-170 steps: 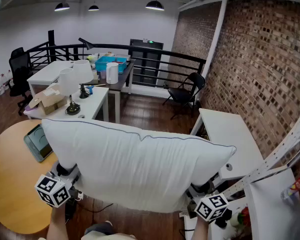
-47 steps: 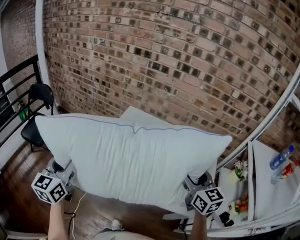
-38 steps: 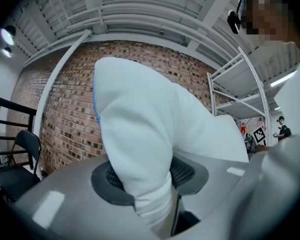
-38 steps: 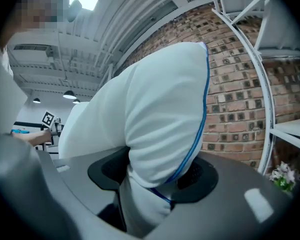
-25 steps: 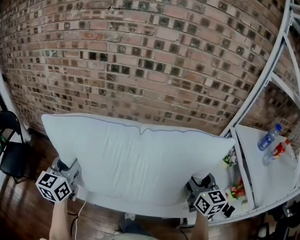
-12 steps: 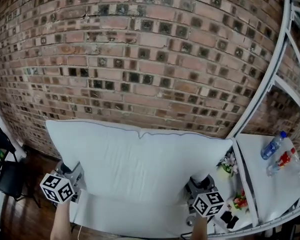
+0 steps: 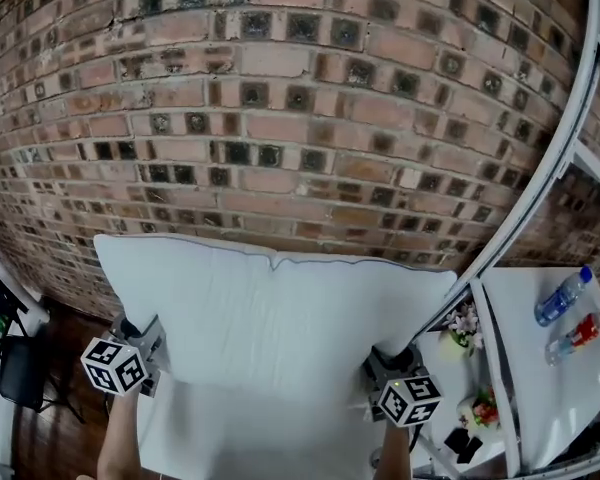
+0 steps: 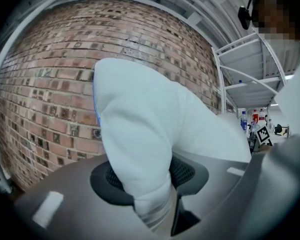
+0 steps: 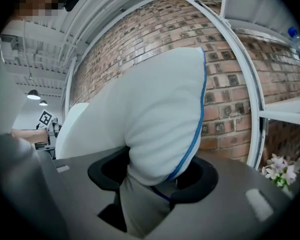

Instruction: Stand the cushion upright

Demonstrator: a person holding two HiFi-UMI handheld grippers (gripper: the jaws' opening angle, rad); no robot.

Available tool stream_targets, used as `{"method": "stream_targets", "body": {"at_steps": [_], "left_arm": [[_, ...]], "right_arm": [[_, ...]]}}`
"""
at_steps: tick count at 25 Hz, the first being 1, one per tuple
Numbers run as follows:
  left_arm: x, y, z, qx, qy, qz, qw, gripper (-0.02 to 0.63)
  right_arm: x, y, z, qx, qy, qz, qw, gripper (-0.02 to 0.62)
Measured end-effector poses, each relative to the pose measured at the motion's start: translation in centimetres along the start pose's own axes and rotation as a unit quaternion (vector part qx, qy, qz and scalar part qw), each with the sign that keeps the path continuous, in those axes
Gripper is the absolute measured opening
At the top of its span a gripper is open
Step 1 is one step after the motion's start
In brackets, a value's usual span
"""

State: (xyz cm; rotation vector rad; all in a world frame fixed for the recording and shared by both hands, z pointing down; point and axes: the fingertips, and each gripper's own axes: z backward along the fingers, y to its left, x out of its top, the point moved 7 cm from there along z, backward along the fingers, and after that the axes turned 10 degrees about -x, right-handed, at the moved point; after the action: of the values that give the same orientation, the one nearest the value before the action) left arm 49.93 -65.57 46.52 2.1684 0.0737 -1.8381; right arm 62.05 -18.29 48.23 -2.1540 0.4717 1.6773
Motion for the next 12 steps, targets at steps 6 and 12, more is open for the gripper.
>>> {"method": "stream_targets", "body": {"at_steps": [6, 12], "left_arm": [[-1.0, 1.0, -3.5, 0.001, 0.014, 0.018, 0.9997, 0.166], [-0.6, 2.4, -5.8, 0.006, 0.02, 0.019, 0.9996, 0.166]], "right_arm": [[0.3, -2.1, -3.5, 0.001, 0.009, 0.013, 1.0, 0.264], [0.7, -3.2, -6.5, 0.006, 0.009, 0.011, 1.0, 0.264]]}}
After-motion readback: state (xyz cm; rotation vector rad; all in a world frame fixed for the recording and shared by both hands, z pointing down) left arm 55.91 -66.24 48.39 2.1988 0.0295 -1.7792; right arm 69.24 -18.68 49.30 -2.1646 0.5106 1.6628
